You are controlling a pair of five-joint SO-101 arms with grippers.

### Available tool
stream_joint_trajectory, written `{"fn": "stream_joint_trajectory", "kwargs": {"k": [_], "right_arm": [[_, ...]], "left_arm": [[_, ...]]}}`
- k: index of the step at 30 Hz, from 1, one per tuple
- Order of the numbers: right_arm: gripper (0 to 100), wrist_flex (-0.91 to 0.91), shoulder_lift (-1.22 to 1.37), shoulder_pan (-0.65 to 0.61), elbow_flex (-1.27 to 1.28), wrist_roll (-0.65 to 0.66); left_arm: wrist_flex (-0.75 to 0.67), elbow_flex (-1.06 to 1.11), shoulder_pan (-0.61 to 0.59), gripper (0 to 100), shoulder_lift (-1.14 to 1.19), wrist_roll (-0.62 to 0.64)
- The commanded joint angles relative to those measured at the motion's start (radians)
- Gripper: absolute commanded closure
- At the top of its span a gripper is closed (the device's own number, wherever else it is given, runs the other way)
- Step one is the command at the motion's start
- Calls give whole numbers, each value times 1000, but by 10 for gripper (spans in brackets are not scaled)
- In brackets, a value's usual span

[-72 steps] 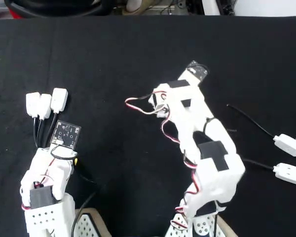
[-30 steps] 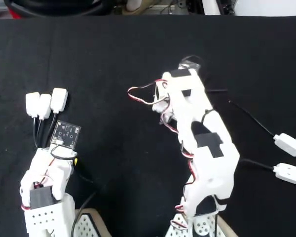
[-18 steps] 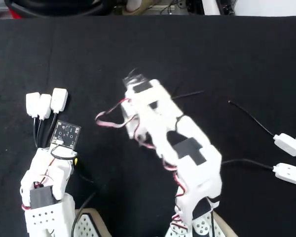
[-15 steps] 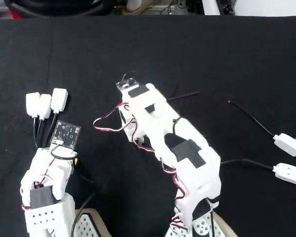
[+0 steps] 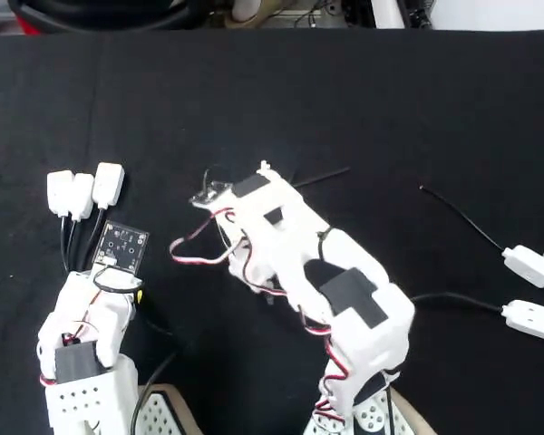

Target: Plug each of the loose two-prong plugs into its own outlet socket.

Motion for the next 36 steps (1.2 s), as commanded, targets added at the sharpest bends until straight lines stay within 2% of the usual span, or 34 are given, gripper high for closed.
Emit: {"fn": "stream_joint_trajectory", "kwargs": {"k": [1, 3, 8, 10, 13, 18, 22, 29, 32, 36], "right_arm": [[975, 6, -67, 40, 19, 11], [936, 9, -56, 71, 15, 11], [756, 91, -16, 86, -59, 3], [729, 115, 7, 86, -99, -68], [741, 143, 36, 86, -153, -132], [779, 215, 61, 87, -246, -147], [835, 216, 99, 87, -302, -256], [843, 227, 274, 89, -426, -377], [849, 282, 348, 123, -493, -410], [910, 327, 387, 190, -581, -408]], "left_arm": [[6, -1, -10, 819, -6, -8], [6, -1, -10, 819, -6, -8], [23, -4, -10, 819, -8, -29], [25, -4, -10, 819, -8, -41], [25, -4, -10, 819, -8, -46], [25, -4, -10, 819, -8, -46], [25, -4, -10, 819, -8, -48], [25, -4, -10, 819, -8, -48], [25, -4, -10, 819, -8, -48], [25, -4, -10, 819, -8, -48]]}}
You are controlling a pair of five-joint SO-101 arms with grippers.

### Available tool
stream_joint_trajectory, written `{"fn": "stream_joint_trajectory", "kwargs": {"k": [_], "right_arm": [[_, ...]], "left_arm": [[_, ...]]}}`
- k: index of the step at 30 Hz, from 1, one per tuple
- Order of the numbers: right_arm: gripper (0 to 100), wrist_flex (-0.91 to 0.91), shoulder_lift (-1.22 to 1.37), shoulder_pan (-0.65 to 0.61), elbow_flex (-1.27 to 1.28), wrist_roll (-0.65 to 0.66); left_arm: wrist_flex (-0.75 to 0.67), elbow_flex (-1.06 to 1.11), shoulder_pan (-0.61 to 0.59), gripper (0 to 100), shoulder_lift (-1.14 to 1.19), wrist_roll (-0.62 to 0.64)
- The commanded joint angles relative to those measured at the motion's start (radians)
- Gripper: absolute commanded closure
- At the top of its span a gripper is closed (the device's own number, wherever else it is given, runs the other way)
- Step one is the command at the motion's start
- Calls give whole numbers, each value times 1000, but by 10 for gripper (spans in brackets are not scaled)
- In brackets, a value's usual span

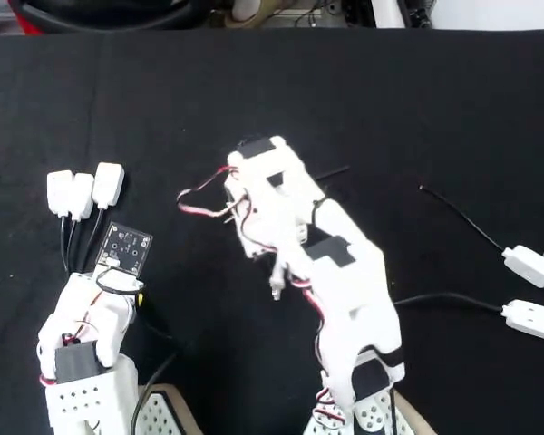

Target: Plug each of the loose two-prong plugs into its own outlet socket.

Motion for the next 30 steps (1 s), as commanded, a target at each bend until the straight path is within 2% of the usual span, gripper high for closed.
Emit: {"fn": "stream_joint_trajectory", "kwargs": {"k": [1, 9, 15, 18, 23, 30], "right_arm": [[916, 40, 22, 80, -101, -12], [985, 55, 21, 80, -104, -8], [985, 84, -48, 78, -74, 41], [985, 69, -159, 78, -15, 87], [985, -60, -403, 72, 183, 97], [985, -198, -746, -2, 464, 130]], "left_arm": [[3, -4, -10, 819, -8, -11], [3, -4, -10, 819, -8, -11], [3, -4, -10, 819, -8, -11], [3, -4, -10, 819, -8, -11], [3, -4, -10, 819, -8, -11], [3, -4, -10, 819, -8, -12]]}}
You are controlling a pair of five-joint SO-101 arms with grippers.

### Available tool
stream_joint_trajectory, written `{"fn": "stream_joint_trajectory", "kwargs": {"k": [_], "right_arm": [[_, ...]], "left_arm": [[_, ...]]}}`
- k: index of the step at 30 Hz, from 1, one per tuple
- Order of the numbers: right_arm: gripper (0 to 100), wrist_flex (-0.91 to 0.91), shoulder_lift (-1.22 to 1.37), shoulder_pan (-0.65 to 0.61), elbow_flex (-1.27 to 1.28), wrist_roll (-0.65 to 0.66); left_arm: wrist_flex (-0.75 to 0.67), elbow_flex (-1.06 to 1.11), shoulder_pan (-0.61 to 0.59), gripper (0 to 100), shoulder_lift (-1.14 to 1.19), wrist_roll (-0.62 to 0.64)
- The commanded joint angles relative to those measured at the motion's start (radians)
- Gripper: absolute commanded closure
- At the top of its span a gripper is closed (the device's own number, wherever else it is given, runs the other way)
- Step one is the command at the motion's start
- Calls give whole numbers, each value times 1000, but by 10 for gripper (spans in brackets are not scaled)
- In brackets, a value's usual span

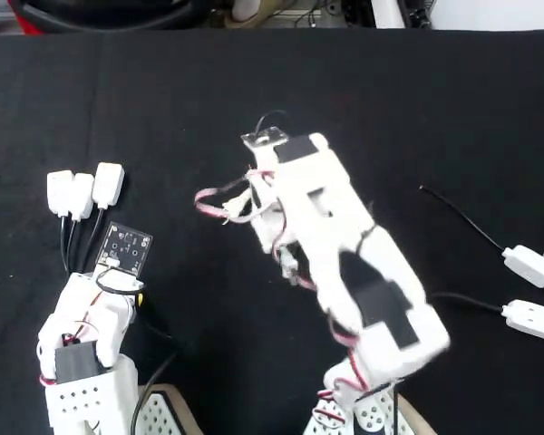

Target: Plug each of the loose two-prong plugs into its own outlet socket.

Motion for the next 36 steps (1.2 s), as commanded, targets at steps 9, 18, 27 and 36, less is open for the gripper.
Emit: {"fn": "stream_joint_trajectory", "kwargs": {"k": [9, 18, 27, 36], "right_arm": [[985, -78, -529, -57, 257, 104], [985, -135, -845, -51, 351, 43], [985, -506, -1004, -57, 591, -160], [985, -779, -704, -203, 673, -250]], "left_arm": [[2, -4, -10, 819, -8, -12], [2, -4, -10, 819, -8, -12], [2, -4, -10, 819, -8, -12], [2, -4, -10, 819, -8, -12]]}}
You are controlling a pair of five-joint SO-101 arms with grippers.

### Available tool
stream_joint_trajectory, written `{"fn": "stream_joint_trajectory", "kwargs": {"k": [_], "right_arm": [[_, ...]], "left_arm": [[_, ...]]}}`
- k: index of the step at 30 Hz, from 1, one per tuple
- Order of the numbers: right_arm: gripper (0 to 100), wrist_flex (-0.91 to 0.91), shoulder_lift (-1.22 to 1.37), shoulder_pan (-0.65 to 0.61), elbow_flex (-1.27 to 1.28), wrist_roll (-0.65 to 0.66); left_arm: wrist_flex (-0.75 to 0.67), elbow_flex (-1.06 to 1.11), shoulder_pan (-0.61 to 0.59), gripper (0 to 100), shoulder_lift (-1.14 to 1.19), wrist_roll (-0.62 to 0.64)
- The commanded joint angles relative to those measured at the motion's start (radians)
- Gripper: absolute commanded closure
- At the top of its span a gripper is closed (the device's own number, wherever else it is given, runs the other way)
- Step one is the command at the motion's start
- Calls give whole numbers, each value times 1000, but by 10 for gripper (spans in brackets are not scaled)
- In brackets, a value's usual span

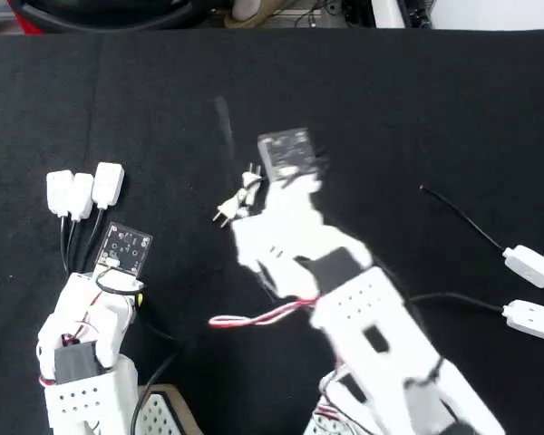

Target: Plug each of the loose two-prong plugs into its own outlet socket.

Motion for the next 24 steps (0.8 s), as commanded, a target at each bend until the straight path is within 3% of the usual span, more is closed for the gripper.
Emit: {"fn": "stream_joint_trajectory", "kwargs": {"k": [1, 11, 24], "right_arm": [[985, -15, 220, -49, -107, -15], [982, 232, 842, -107, -515, 15], [967, 724, 1271, -141, -997, 118]], "left_arm": [[2, -4, -10, 819, -8, -12], [2, -4, -10, 819, -8, -12], [2, -4, -10, 819, -8, -12]]}}
